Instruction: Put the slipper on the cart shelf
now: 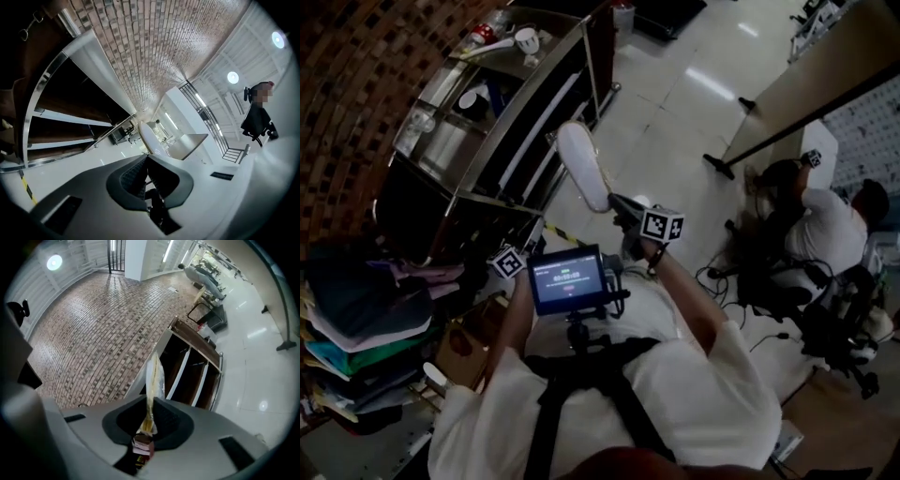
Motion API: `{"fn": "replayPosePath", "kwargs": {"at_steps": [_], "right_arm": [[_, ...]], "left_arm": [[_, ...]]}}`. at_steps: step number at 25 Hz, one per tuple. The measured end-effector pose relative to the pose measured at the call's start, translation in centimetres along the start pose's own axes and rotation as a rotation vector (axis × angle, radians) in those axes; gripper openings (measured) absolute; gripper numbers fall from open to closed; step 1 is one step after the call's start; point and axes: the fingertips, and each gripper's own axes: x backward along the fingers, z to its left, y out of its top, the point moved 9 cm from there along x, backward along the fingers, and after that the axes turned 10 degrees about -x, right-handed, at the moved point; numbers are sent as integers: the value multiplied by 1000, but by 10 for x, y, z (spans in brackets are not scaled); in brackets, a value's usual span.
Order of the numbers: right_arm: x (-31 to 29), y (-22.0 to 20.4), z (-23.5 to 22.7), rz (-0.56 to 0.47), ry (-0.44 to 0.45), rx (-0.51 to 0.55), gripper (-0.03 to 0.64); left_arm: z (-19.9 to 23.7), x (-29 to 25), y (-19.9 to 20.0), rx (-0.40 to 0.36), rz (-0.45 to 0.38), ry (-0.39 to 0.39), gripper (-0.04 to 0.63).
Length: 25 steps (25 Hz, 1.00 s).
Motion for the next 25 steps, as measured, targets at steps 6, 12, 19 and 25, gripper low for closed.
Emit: {"fn": "replayPosePath", "kwargs": {"at_steps": [6, 12, 19, 25], "right_arm": [[10, 47, -35, 85, 25, -33, 51], [-9, 78, -58, 188, 37, -27, 51], [-58, 76, -64, 230, 48, -40, 51], [-85, 61, -50, 279, 3, -53, 51]], "left_arm": [[-24, -33, -12, -36, -56, 87, 2], [-46, -34, -29, -77, -70, 157, 2], [-35, -2, -23, -44, -139, 243, 2], [-19, 9, -10, 7, -199, 283, 2]]}}
